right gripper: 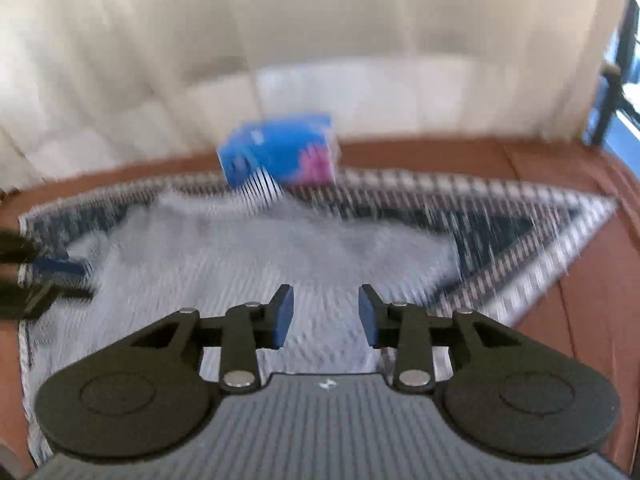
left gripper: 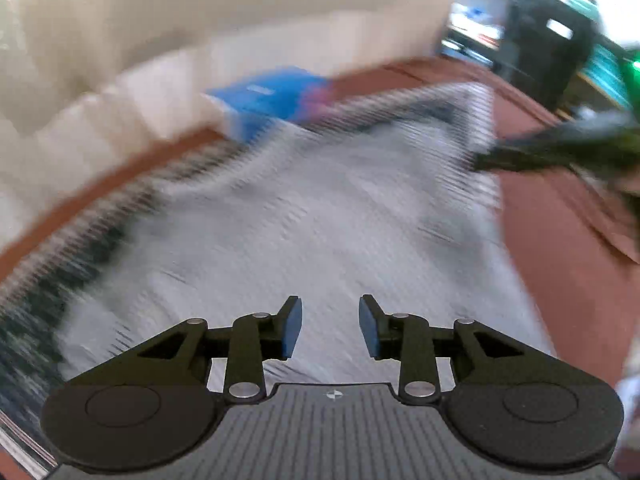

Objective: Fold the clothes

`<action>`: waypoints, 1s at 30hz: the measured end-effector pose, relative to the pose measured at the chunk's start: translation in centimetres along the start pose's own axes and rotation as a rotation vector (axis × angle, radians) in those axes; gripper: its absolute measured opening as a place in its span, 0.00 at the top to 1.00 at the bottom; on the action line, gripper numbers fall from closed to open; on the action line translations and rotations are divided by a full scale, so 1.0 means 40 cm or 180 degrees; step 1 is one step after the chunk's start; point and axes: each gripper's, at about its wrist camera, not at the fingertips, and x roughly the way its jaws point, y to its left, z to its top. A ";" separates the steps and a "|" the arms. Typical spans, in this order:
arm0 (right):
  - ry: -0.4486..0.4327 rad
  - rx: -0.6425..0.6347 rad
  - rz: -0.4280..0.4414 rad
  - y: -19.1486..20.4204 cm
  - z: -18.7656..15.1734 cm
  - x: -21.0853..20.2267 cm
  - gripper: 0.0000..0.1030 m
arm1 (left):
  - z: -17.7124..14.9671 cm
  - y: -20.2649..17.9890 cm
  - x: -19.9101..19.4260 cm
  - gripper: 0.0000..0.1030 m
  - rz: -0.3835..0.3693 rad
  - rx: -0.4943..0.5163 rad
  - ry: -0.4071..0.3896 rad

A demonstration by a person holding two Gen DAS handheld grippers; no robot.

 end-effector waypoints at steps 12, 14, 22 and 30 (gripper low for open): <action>0.0306 0.0033 0.0242 -0.037 -0.128 0.046 0.51 | -0.168 -0.331 0.099 0.50 0.0255 -0.0221 0.0501; 0.0367 0.0067 0.0264 -0.041 -0.146 0.053 0.51 | -0.176 -0.337 0.115 0.50 0.0353 -0.0237 0.0557; 0.0497 0.0021 0.0452 -0.049 -0.171 0.073 0.97 | -0.157 -0.343 0.123 1.00 0.0309 -0.0522 0.0568; 0.0205 0.0183 0.0591 -0.146 -0.132 -0.038 0.97 | -0.097 -0.453 0.063 1.00 -0.0256 -0.0499 0.0295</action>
